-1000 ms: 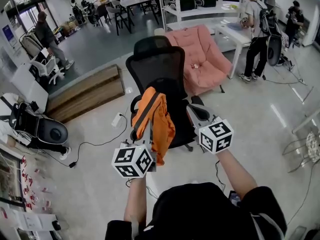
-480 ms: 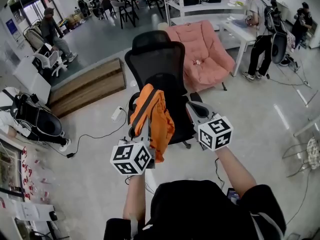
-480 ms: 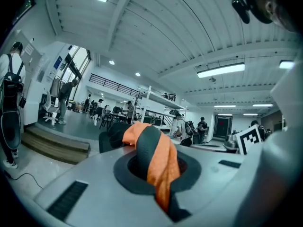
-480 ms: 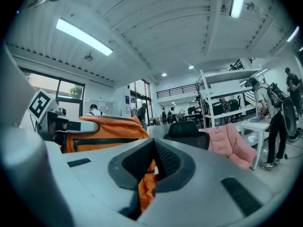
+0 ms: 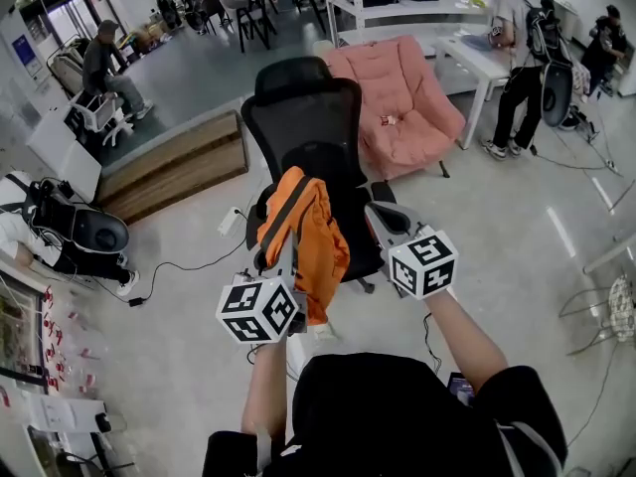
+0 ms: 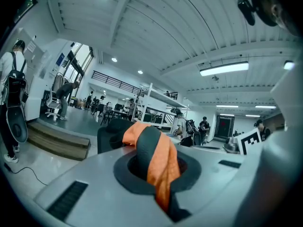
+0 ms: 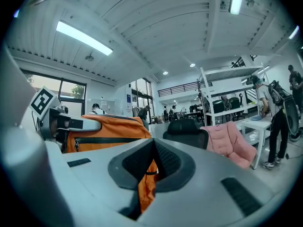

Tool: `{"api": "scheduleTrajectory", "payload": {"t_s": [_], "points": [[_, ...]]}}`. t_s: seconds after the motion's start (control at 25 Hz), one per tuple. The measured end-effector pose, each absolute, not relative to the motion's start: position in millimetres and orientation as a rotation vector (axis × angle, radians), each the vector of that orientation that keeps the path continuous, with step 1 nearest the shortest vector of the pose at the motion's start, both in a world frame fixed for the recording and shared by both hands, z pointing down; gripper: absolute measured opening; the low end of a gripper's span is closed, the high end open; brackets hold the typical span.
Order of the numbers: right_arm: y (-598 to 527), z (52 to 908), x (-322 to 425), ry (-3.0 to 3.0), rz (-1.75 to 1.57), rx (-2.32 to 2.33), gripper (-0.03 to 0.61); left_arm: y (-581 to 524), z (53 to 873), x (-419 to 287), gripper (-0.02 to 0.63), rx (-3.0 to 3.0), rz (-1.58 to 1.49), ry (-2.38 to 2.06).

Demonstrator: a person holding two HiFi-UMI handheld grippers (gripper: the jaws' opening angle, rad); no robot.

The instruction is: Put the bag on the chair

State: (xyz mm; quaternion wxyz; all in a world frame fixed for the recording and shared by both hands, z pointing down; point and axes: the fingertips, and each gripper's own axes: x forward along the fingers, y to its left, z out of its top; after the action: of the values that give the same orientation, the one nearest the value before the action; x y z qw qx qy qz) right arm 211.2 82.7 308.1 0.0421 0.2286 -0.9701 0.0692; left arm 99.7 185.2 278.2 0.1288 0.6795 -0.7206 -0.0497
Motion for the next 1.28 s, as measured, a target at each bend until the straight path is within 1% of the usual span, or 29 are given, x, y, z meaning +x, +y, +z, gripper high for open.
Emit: {"api": "scheduleTrajectory", "payload": {"t_s": [0.32,0.6,0.88,1.28], "points": [[68,318,205,-2.972,0.222,0.686,0.002,167,286,96,0.014,1.977,-0.136,-2.086],[48,324,182,-2.962,0.212,0.675,0.002,145,297,74,0.014,1.966,-0.132,-2.071],[15,330,141,-2.941,0.198,0.685,0.002,108,303,38,0.014,1.991,-0.117,-2.025],[-48,329,62,-2.899,0.19,0.761,0.002,43,298,-35,0.014,2.068,-0.047,-1.958]]}}
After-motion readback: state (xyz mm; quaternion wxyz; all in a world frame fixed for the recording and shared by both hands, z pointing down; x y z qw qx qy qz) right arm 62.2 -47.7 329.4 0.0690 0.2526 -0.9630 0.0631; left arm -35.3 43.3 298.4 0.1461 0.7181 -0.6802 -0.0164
